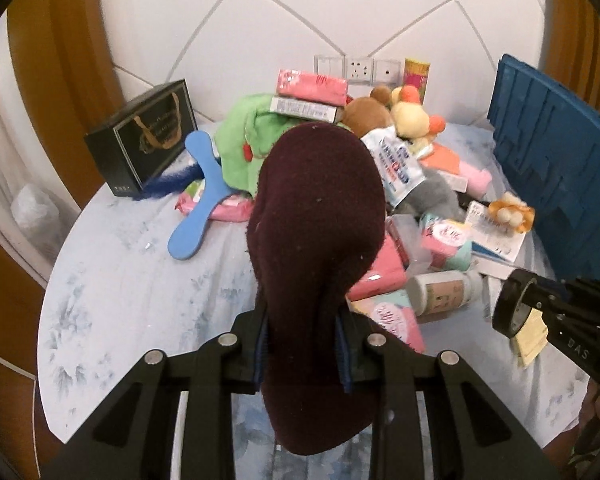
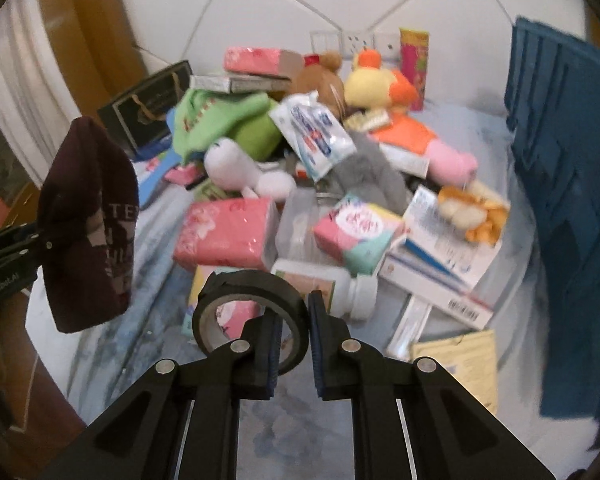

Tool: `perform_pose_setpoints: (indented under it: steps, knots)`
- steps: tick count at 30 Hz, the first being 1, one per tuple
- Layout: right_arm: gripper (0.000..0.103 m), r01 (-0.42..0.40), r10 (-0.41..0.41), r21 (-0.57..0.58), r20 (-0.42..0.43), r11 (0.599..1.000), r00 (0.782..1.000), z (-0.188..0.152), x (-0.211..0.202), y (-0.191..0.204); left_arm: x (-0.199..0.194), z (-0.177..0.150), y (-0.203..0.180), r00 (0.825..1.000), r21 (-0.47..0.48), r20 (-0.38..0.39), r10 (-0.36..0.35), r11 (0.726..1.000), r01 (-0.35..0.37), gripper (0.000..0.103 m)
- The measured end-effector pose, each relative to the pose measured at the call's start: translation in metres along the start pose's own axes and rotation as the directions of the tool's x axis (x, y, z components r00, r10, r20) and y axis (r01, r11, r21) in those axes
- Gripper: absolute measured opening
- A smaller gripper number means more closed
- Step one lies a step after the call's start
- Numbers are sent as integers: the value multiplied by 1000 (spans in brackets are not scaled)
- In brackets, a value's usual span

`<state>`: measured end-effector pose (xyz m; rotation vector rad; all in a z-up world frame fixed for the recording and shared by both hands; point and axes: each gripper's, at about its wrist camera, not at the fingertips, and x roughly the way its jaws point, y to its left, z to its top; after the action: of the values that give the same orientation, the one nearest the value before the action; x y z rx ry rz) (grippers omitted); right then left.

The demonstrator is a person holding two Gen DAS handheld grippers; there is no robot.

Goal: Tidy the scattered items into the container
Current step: 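Carry the beanie and tape roll into the blue crate with both tools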

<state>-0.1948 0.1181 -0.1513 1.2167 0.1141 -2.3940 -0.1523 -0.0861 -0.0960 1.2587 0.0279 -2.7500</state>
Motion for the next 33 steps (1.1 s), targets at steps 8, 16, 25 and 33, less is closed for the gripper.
perform_pose_setpoints:
  steps: [8, 16, 25, 33]
  knots:
    - [13, 35, -29, -52, 117, 998, 993, 24, -57, 5, -39, 14, -23, 996, 51, 65, -53, 997, 49, 27]
    - [13, 104, -98, -19, 209, 994, 973, 53, -123, -4, -72, 45, -59, 985, 128, 120, -127, 985, 112, 27]
    - [13, 158, -171, 65, 322, 985, 931, 82, -217, -84, -112, 113, -166, 956, 230, 196, -216, 958, 170, 27]
    - [13, 284, -299, 98, 405, 954, 864, 99, -333, -216, -158, 183, -338, 895, 289, 301, -329, 926, 243, 27]
